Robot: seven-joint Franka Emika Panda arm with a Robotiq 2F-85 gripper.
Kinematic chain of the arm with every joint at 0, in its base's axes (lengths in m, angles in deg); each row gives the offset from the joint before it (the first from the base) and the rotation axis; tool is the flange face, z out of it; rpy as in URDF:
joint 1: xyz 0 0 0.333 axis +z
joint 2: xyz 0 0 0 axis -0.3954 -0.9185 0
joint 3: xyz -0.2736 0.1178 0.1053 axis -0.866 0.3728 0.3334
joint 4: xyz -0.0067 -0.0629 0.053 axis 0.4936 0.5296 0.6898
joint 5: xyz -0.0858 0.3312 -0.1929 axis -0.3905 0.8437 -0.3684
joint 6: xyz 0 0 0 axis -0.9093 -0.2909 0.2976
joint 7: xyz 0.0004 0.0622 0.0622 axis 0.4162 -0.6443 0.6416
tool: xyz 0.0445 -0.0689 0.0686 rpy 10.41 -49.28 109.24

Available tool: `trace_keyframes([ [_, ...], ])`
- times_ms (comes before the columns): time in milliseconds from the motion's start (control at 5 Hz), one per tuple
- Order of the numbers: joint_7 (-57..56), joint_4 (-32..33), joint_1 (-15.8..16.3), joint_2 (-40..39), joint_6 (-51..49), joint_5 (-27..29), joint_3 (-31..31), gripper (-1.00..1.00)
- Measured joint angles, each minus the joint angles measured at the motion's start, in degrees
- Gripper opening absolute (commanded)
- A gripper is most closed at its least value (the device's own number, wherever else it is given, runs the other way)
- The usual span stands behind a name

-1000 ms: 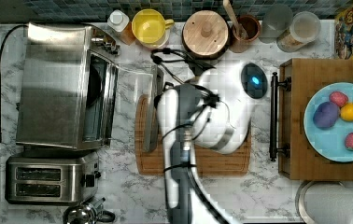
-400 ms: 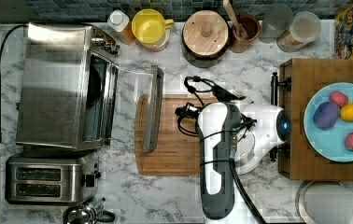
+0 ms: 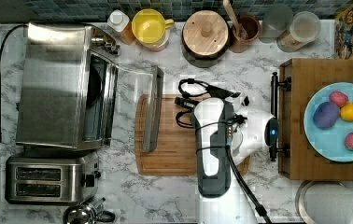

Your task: Close the oven.

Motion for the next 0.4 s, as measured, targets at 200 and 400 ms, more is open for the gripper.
trace_keyframes([
  [200, -1.2, -0.4, 0.1, -4.1, 0.0, 2.8, 0.9, -1.0],
  [400, -5.1, -0.4, 0.0, -8.0, 0.0, 11.2, 2.2, -1.0],
])
